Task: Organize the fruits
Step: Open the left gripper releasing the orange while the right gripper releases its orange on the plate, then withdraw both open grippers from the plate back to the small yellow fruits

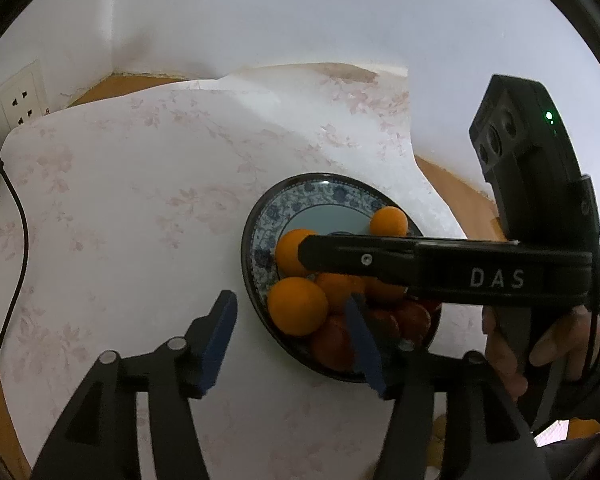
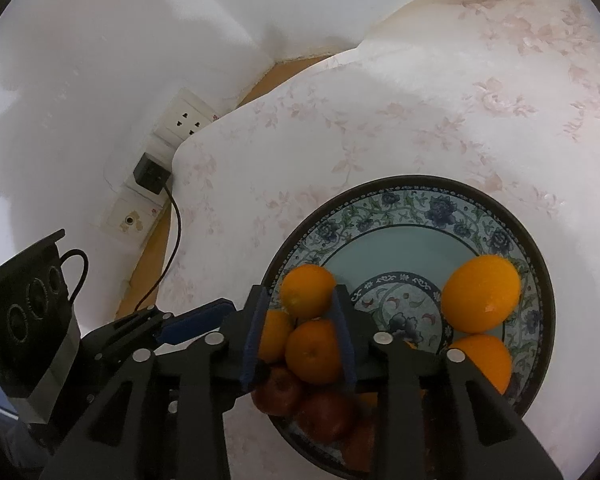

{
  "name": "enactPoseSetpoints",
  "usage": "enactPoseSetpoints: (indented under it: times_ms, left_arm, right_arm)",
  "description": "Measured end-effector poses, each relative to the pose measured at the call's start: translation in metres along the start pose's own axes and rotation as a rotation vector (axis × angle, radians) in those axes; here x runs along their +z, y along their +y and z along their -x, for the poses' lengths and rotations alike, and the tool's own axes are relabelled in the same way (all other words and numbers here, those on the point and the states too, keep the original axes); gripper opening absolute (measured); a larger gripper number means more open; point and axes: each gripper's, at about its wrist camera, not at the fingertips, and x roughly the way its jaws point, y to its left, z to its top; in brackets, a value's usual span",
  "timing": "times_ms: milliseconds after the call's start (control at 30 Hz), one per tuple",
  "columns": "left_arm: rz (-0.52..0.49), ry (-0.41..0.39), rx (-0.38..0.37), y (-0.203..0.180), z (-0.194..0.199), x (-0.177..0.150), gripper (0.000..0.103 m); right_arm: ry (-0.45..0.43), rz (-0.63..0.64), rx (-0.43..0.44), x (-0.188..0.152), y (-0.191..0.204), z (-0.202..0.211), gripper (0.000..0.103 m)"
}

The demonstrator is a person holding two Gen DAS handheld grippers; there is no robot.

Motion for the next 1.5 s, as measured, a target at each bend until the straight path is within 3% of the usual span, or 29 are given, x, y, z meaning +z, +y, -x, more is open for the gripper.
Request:
enactPoseSetpoints:
  times_ms: [300, 400, 700, 867, 1500]
  left_arm:
    - [0.016, 0.011, 0.008, 0.000, 0.008, -0.002, 0.069]
    - [0.025, 0.006, 0.008, 0.001, 0.013, -0.005, 0.075]
    - [0.024, -0.007, -0.023, -0.004, 0.027, -0.015, 0.079]
    - [0.058, -0.011, -0.077, -0.002, 0.031, -0.021, 0.080]
    - [-0.038, -0.008, -0.037, -0.037, 0.048, -0.039, 0.080]
  right_arm:
    - [-0.015, 0.000, -0.010, -0.004, 0.006, 0.011, 0.058]
    - [-0.017, -0.002, -0.015, -0.005, 0.008, 0.017, 0.063]
    - [-0.052, 0.004, -0.033, -0.014, 0.014, 0.038, 0.065]
    - [-0.074, 0.022, -0.056, -0.020, 0.016, 0.050, 0.065]
    - [-0.139, 0.037, -0.123, -0.063, 0.015, 0.100, 0.066]
